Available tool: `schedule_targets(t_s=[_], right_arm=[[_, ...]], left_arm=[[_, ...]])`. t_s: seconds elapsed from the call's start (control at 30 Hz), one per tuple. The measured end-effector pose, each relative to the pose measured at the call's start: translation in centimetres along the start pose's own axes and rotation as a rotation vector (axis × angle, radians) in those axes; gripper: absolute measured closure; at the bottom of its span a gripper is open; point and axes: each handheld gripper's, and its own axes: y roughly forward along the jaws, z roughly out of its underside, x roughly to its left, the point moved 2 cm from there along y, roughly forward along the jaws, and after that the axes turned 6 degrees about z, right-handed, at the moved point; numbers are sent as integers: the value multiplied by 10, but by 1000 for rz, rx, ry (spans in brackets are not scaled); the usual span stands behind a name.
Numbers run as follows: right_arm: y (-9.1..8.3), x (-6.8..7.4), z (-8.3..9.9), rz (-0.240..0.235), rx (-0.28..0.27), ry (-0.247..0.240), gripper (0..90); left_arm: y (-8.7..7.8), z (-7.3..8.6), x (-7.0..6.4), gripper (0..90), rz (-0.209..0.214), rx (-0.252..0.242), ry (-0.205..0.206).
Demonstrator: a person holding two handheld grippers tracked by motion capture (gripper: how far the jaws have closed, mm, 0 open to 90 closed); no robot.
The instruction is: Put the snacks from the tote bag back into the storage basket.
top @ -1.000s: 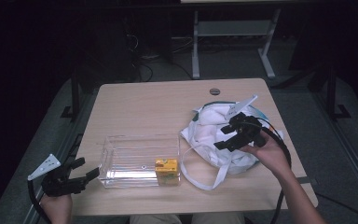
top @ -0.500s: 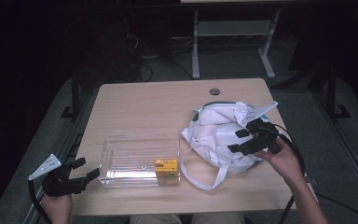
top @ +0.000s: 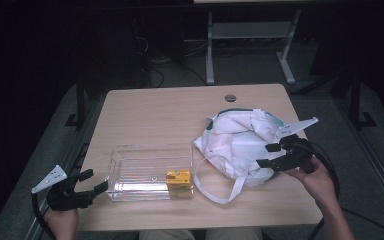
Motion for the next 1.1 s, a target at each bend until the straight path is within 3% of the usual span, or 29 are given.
schedule_targets(t_s=[0.3, 0.5, 0.83, 1.1], right_arm=[[-5, -9, 25, 29, -10, 49, 320], [-3, -9, 38, 48, -8, 57, 320], [1, -6, 54, 55, -11, 82, 298], [-2, 2, 63, 75, -35, 72, 298]], left_arm=[[-1, 0, 1, 128, 4, 10, 16], [0, 1, 0, 128, 16, 8, 15], [2, 1, -2, 128, 43, 15, 31], [4, 0, -6, 128, 68, 19, 48]])
